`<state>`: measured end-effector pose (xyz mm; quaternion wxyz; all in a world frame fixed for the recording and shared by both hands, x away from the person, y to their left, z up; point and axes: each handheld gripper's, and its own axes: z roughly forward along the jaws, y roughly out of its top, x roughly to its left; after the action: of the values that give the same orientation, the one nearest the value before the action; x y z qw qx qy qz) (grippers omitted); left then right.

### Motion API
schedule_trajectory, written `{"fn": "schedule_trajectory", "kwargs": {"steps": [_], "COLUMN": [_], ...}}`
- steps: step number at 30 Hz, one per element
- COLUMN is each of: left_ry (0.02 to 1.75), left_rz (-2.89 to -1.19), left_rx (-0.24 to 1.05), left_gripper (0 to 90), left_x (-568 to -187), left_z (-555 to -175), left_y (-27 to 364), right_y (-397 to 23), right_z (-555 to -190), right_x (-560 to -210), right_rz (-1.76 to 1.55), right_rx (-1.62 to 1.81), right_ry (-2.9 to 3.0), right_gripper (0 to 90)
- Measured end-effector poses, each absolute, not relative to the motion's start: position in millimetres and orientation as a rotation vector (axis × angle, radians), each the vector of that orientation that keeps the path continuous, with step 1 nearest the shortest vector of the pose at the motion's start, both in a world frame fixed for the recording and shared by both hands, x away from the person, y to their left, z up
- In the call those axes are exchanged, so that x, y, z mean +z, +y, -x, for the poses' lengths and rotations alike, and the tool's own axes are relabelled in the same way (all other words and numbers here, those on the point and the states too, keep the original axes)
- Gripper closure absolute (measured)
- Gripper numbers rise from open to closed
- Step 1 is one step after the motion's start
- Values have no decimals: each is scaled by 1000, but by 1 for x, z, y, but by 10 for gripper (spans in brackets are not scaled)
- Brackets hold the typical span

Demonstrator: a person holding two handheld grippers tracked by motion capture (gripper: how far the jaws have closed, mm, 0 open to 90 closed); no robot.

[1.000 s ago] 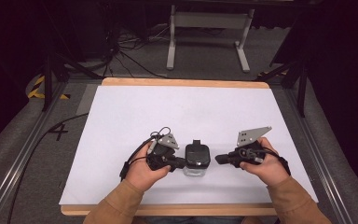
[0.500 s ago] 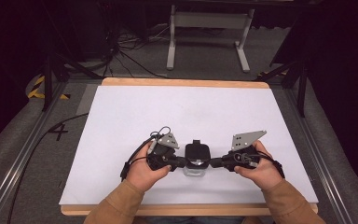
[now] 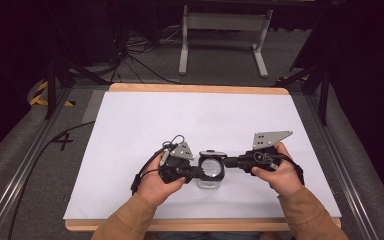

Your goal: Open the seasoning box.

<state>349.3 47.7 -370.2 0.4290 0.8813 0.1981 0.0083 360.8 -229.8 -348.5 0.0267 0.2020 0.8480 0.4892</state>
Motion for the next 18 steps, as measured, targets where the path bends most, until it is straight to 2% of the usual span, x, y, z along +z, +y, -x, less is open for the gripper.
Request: {"fn": "schedule_trajectory", "kwargs": {"steps": [8,18], "left_ry": [500,507], "left_rz": [-2181,-2179], "left_rx": [87,79], "left_gripper": [868,888], "left_x": [-377,-378], "left_z": [-344,-345], "left_y": [39,40], "right_y": [-224,-220], "right_z": [-366,-378], "right_x": [-346,-343], "right_rz": [-674,-748], "right_rx": [1545,1532], "right_ry": [2568,2506], "right_gripper": [900,900]}}
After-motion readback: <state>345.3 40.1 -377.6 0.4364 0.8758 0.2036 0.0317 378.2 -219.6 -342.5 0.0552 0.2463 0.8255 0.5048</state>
